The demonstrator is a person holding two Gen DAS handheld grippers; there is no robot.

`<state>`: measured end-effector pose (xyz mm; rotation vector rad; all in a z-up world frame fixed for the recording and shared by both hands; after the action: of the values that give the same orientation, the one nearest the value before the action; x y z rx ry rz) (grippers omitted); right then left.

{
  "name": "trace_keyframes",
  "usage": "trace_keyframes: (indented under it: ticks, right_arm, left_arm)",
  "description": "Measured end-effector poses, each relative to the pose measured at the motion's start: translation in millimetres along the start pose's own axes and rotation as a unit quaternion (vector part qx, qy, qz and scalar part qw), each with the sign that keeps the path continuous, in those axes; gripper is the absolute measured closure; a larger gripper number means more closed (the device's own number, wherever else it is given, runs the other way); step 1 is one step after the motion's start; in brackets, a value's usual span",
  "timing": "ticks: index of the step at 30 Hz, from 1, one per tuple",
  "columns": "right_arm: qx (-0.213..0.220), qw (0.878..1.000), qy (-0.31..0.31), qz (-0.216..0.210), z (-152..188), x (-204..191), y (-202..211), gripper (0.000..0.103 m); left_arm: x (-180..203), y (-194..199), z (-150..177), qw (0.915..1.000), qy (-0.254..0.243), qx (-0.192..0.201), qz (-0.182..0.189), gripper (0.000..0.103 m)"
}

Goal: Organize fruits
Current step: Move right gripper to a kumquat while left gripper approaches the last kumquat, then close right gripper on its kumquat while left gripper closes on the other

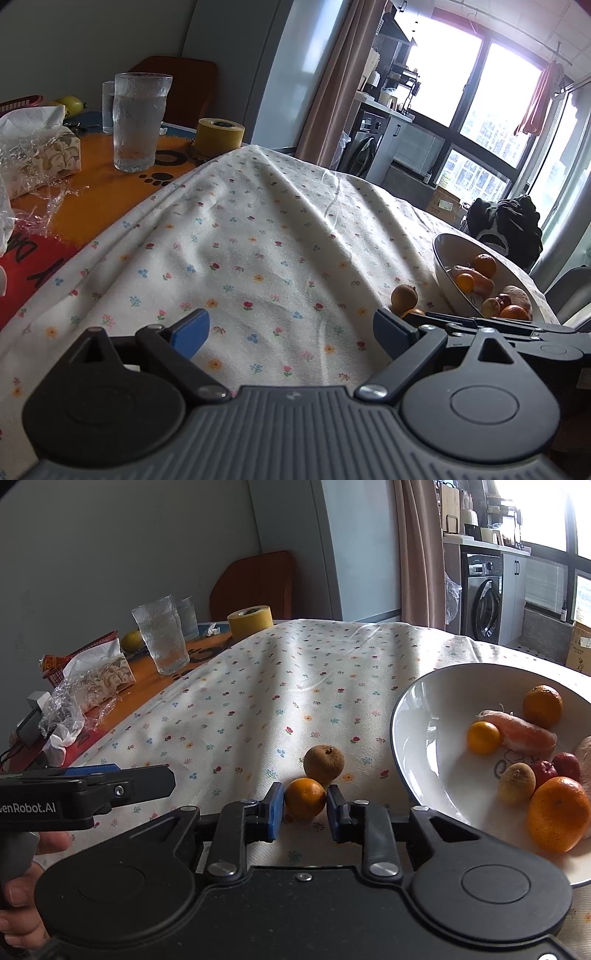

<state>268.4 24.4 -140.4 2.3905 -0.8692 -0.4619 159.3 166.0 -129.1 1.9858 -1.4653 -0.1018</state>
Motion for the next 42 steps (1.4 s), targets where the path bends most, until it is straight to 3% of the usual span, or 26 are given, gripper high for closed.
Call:
trace_keyframes:
  ticks: [3, 17, 24, 42]
  right_arm:
    - [0.005, 1.000, -0.003, 0.000, 0.3, 1.2, 0.9, 0.080]
    - [0.055, 0.997, -0.050, -0.022, -19.8, 34.5, 41.8, 0.080]
    - [0.078, 0.994, -0.072, -0.004, -29.6, 59.4, 59.2, 0.080]
    - [0.074, 0.990, -0.114, 0.039, -24.3, 107.0, 56.2, 0.080]
  left_arm:
    - [0.5, -0.8, -0.3, 1.0000, 0.000, -0.001, -0.001, 0.009]
    - [47.4, -17.4, -11.8, 0.9984, -0.056, -0.003, 0.007, 0.011]
    - [78.9, -36.0, -13.3, 0.9958, -0.090, -0.012, 0.012, 0.016]
    - [111.1, -88.8, -9.0, 0.9920, -0.119, -0.041, 0.009, 0.048]
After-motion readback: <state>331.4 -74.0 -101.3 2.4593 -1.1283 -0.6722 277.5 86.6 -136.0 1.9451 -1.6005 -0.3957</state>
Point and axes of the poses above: each gripper's, at about its wrist camera, not at the fingertips, and y roughly against the way its jaws point, x to its right, z to its underside, the point moved 7 cm from there along -y, roughly the way its jaws point, and after that the axes turned 4 degrees about z, right-handed, at the moved point
